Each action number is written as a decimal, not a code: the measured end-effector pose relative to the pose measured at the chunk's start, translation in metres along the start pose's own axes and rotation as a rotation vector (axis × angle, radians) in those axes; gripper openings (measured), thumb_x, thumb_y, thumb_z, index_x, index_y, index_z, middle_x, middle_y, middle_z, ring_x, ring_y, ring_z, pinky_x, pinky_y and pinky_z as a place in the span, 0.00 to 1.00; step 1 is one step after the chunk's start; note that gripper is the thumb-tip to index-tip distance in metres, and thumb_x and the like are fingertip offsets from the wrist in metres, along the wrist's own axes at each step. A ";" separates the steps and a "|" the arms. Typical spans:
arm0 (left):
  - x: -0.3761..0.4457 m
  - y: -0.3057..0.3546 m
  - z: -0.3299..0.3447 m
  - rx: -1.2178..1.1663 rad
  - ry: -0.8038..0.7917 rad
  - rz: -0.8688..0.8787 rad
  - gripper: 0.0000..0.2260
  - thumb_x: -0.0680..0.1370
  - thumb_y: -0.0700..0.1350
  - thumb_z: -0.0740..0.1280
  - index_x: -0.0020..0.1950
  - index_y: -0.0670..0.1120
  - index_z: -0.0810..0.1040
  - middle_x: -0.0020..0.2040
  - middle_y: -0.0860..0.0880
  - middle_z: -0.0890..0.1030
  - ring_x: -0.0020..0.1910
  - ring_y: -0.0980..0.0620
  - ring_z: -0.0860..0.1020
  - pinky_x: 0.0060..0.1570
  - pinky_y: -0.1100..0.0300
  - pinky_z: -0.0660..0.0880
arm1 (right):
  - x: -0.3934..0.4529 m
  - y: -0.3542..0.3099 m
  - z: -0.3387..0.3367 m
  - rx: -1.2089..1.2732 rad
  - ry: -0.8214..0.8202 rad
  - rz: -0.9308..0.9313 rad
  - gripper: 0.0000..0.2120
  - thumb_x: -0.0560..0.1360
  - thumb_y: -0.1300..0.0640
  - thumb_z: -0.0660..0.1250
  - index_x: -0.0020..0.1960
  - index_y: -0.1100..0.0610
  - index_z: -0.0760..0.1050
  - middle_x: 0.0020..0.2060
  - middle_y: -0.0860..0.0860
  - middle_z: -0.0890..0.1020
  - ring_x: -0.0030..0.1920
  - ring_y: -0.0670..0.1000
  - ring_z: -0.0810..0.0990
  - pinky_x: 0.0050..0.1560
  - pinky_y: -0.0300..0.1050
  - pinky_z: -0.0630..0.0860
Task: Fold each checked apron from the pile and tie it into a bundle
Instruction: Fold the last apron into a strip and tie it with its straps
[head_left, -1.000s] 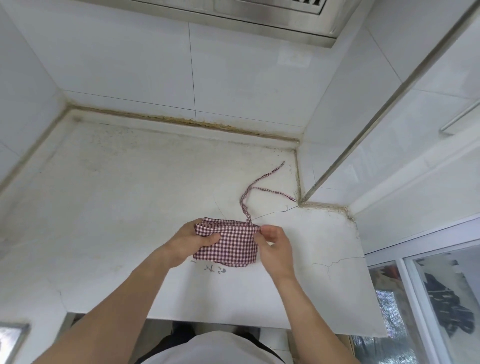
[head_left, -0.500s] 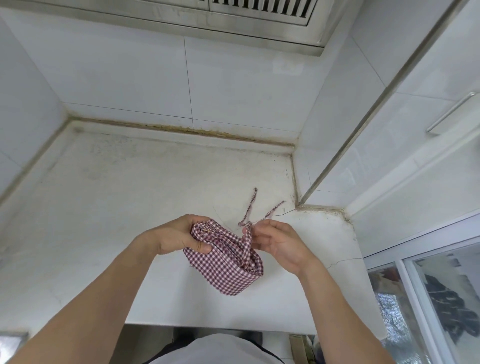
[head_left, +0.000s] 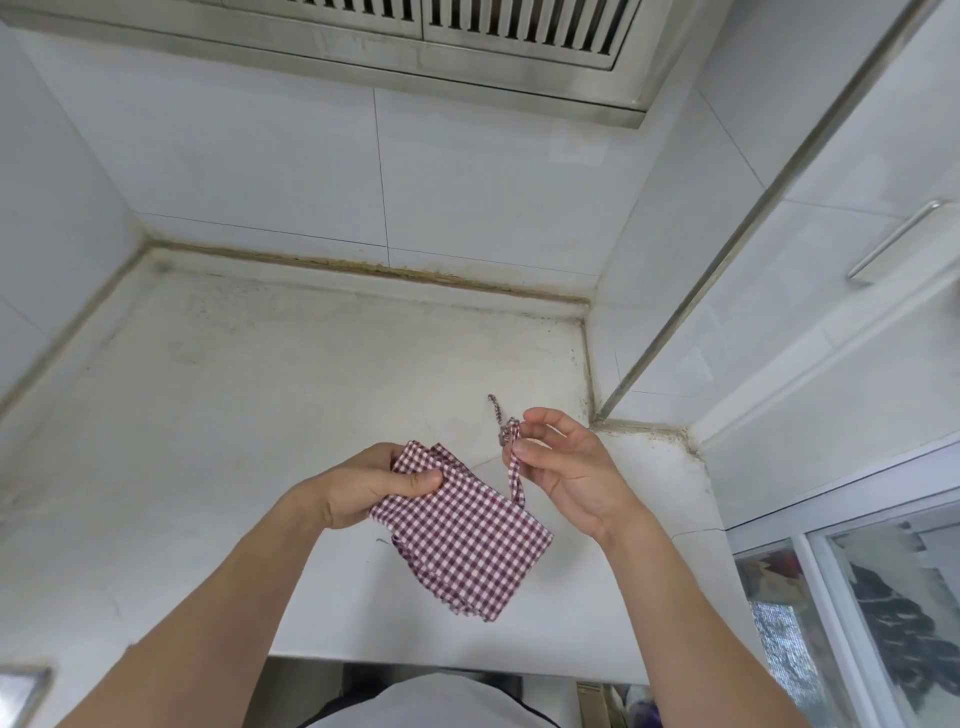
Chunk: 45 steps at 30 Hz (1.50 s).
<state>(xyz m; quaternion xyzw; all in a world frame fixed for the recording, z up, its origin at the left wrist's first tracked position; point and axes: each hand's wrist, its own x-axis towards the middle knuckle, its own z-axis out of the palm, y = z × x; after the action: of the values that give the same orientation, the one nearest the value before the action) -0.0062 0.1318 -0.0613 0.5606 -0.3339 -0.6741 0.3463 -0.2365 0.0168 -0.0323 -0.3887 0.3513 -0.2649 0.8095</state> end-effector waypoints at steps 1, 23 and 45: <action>-0.001 0.001 0.002 0.001 0.018 0.002 0.42 0.53 0.64 0.83 0.60 0.41 0.80 0.56 0.45 0.85 0.57 0.46 0.82 0.54 0.55 0.79 | 0.003 -0.001 -0.002 -0.101 0.045 -0.027 0.17 0.68 0.75 0.72 0.53 0.60 0.78 0.44 0.54 0.80 0.45 0.53 0.83 0.49 0.46 0.81; -0.007 0.027 0.025 -0.699 0.183 0.133 0.16 0.79 0.51 0.64 0.61 0.45 0.81 0.58 0.42 0.83 0.51 0.46 0.83 0.47 0.53 0.81 | 0.005 -0.018 0.010 -0.704 -0.125 -0.229 0.14 0.75 0.68 0.70 0.58 0.55 0.79 0.53 0.51 0.84 0.55 0.51 0.82 0.57 0.45 0.79; -0.022 0.044 -0.008 -0.221 0.081 -0.009 0.45 0.53 0.62 0.84 0.62 0.39 0.78 0.55 0.42 0.84 0.51 0.44 0.84 0.50 0.52 0.80 | 0.012 -0.052 0.027 -0.963 -0.447 0.011 0.31 0.75 0.68 0.61 0.64 0.34 0.73 0.66 0.45 0.76 0.65 0.46 0.73 0.68 0.44 0.71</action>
<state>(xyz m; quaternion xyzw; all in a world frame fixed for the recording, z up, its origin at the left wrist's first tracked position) 0.0091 0.1262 -0.0144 0.5474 -0.2407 -0.6850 0.4161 -0.2160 -0.0086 0.0181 -0.7616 0.2541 0.0198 0.5959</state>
